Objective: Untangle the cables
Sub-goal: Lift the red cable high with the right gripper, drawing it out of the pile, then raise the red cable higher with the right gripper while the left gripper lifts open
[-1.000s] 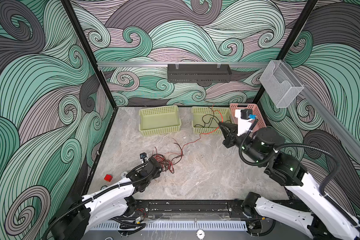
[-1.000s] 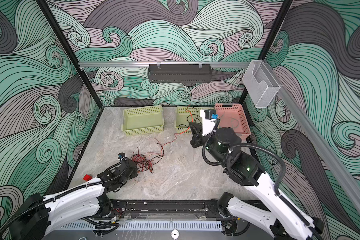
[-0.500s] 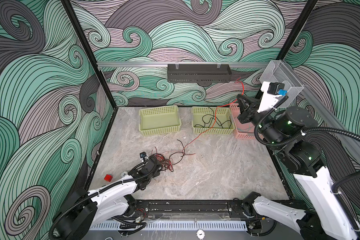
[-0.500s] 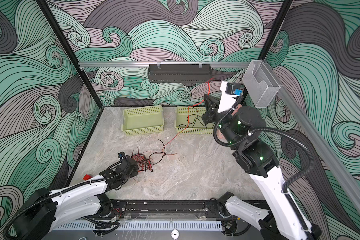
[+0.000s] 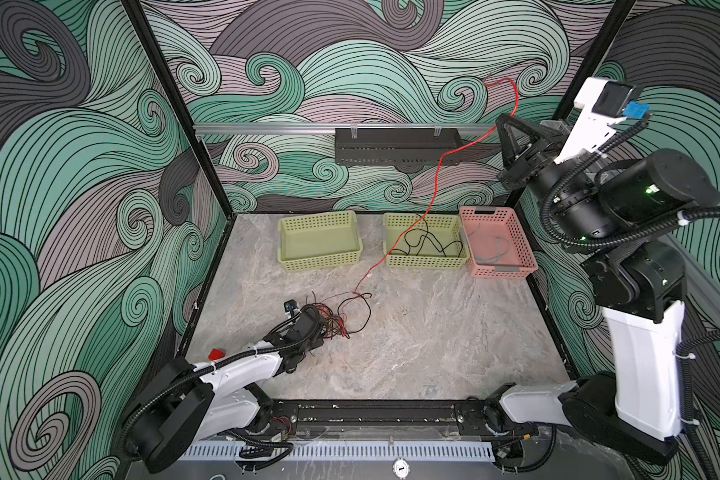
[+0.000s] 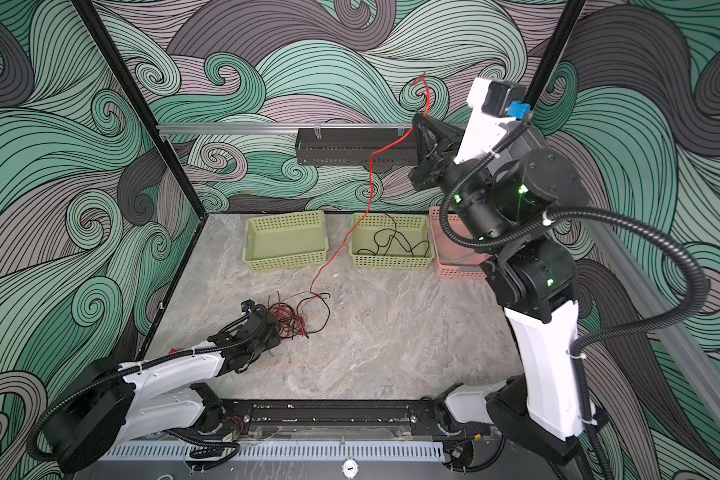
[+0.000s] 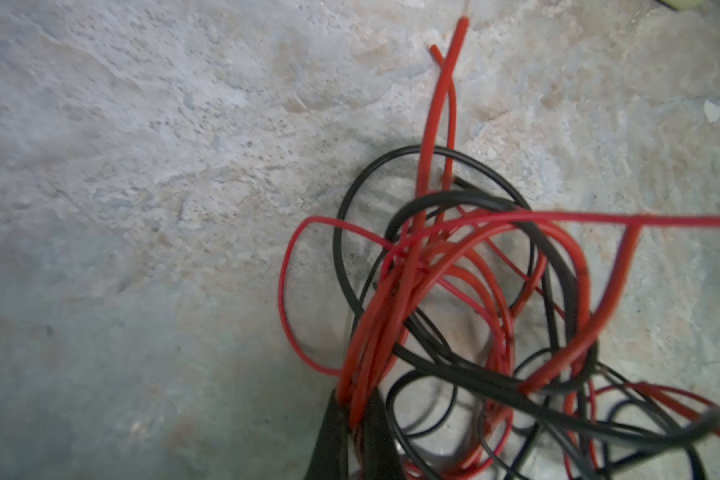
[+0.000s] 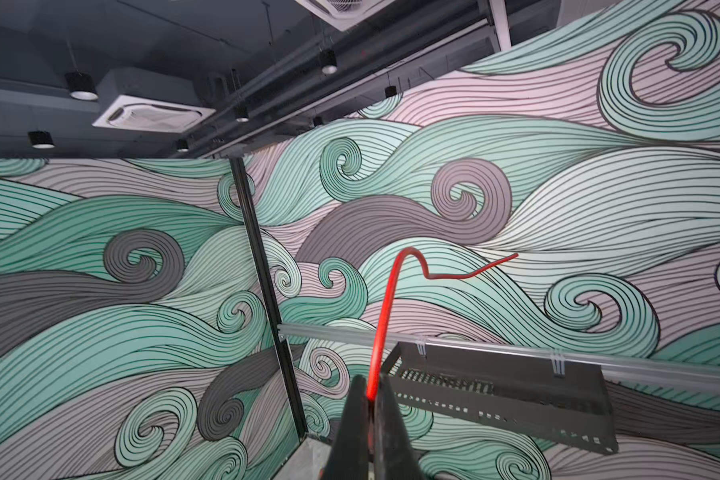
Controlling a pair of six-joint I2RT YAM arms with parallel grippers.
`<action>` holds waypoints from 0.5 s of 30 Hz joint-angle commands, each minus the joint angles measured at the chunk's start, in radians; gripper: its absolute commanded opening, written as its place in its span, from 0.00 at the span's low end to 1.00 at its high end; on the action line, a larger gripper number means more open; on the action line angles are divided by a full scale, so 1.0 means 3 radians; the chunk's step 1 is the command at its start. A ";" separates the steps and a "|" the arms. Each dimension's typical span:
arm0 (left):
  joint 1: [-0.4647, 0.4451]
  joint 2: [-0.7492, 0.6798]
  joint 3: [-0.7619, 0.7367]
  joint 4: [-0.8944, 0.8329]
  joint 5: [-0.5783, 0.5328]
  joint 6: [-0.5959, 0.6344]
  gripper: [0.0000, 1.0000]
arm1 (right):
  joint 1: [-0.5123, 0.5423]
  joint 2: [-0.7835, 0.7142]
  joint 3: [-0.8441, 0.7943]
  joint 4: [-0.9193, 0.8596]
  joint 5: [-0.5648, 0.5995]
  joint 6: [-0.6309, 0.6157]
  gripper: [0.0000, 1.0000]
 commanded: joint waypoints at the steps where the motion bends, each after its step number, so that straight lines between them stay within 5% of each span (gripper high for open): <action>1: 0.0027 0.0317 0.0008 -0.0063 0.0228 0.0043 0.01 | -0.0028 0.0203 0.0342 -0.0089 -0.0155 0.0112 0.00; 11: 0.0005 0.0761 0.0235 0.0203 0.0645 0.0277 0.04 | -0.0100 0.0404 0.0596 0.0004 -0.0234 0.0268 0.00; 15: -0.0200 0.0526 0.0512 -0.0113 0.0596 0.0552 0.31 | -0.0134 0.0298 0.0226 0.0008 -0.0280 0.0278 0.00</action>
